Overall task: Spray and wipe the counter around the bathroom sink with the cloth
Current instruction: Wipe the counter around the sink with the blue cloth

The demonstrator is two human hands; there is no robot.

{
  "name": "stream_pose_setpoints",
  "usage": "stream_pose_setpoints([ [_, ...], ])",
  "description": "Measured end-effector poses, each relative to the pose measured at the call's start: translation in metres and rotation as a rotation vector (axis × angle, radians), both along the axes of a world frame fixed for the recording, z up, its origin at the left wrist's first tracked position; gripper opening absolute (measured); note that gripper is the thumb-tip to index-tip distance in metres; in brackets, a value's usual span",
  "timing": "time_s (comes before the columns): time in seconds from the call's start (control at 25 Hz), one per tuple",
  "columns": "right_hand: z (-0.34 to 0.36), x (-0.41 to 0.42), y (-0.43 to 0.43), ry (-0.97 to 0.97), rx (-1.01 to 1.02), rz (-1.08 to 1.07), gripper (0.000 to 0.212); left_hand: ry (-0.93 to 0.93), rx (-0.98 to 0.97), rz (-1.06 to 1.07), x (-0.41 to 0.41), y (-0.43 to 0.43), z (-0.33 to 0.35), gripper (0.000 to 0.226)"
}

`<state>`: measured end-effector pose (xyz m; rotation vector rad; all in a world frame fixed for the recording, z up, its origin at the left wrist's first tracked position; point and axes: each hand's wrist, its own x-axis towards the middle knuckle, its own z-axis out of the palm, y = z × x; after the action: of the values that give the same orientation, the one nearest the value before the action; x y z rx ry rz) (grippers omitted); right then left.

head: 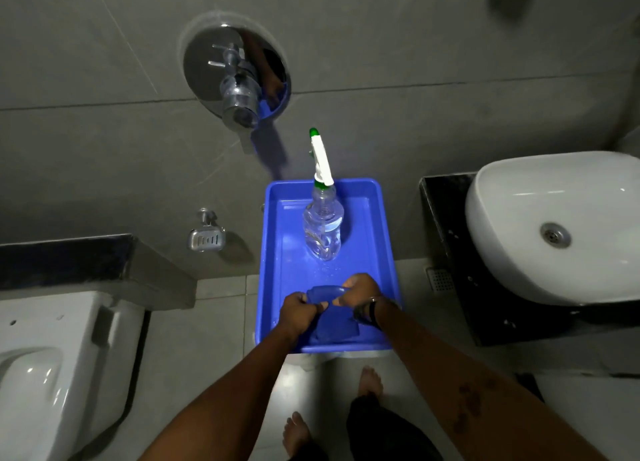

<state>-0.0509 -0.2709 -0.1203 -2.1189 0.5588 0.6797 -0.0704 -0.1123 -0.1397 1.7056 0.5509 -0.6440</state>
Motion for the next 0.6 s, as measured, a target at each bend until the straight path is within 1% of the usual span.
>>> stream_pose_setpoints([
  [0.04, 0.010, 0.000, -0.005, -0.036, 0.049, -0.036, 0.027, -0.034, -0.089, -0.021, 0.000, 0.000, 0.009, 0.015],
  [0.08, 0.022, -0.003, -0.015, -0.099, 0.094, -0.074, 0.027, -0.065, -0.227, -0.076, 0.000, -0.004, 0.023, 0.009],
  [0.12, 0.035, -0.005, -0.024, -0.167, 0.141, -0.096, 0.029, -0.093, -0.359, -0.137, 0.003, -0.007, 0.036, 0.013],
  [0.16, 0.049, -0.007, -0.034, -0.226, 0.192, -0.120, 0.032, -0.112, -0.453, -0.201, 0.009, -0.013, 0.048, 0.021],
  [0.2, 0.063, -0.009, -0.048, -0.275, 0.235, -0.144, 0.032, -0.126, -0.492, -0.257, 0.014, -0.023, 0.063, 0.026],
  [0.28, 0.084, -0.011, -0.078, -0.311, 0.309, -0.176, 0.028, -0.127, -0.478, -0.281, 0.019, -0.047, 0.086, 0.029],
  [0.36, 0.101, -0.017, -0.112, -0.310, 0.336, -0.165, 0.019, -0.066, -0.460, -0.282, 0.013, -0.079, 0.100, 0.029],
  [0.4, 0.105, -0.021, -0.131, -0.307, 0.325, -0.145, 0.016, -0.037, -0.440, -0.277, 0.009, -0.099, 0.104, 0.028],
  [0.44, 0.108, -0.024, -0.147, -0.312, 0.302, -0.132, 0.019, -0.033, -0.394, -0.265, 0.006, -0.115, 0.106, 0.025],
  [0.48, 0.110, -0.029, -0.171, -0.327, 0.267, -0.134, 0.025, -0.077, -0.305, -0.245, 0.000, -0.138, 0.106, 0.021],
  [0.52, 0.113, -0.033, -0.195, -0.358, 0.224, -0.146, 0.030, -0.170, -0.149, -0.223, -0.005, -0.159, 0.103, 0.015],
  [0.56, 0.115, -0.037, -0.221, -0.402, 0.172, -0.164, 0.031, -0.293, 0.047, -0.208, -0.012, -0.178, 0.098, 0.015],
  [0.6, 0.116, -0.040, -0.255, -0.450, 0.112, -0.180, 0.027, -0.414, 0.246, -0.196, -0.021, -0.204, 0.093, 0.019],
])
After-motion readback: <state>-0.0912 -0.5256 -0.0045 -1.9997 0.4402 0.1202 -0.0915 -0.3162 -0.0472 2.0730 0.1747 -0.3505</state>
